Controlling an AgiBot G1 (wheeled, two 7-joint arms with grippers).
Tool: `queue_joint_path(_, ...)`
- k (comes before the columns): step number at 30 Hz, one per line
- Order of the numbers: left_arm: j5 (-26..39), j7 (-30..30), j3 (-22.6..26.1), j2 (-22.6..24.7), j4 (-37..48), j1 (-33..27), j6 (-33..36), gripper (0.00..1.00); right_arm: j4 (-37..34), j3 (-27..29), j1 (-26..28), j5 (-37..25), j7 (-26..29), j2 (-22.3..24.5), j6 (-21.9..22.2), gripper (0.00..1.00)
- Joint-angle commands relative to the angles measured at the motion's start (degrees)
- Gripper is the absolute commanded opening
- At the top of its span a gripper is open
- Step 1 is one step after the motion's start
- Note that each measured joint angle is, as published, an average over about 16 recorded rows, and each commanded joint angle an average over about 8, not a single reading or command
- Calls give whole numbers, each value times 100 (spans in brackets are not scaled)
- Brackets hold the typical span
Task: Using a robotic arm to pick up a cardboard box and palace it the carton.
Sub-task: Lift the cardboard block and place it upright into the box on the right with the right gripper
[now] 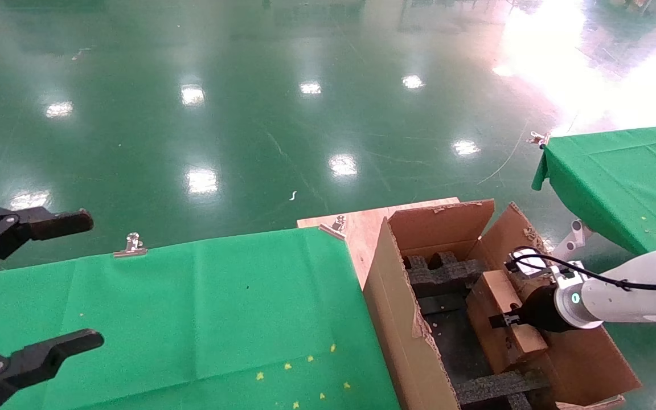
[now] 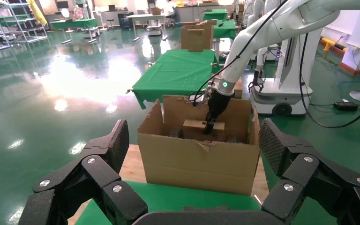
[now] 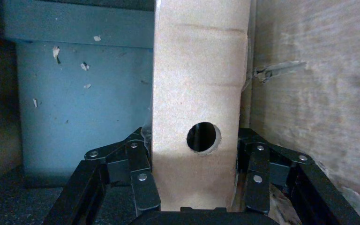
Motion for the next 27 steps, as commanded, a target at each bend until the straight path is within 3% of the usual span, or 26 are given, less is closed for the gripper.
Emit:
queue_joint_path(1,0,0,0,0,0,0,0,100,-102,15,-26,53,-84,-53,-12,54)
queue_joint_path(5,-1,0,0,0,1,1,-1,100,-169,27,-44,93,-126,-92,-33,100)
queue_joint_path(27,-1,1,0,0,1,1,-1,100,45,32,128,-3,-49,48,-75,100)
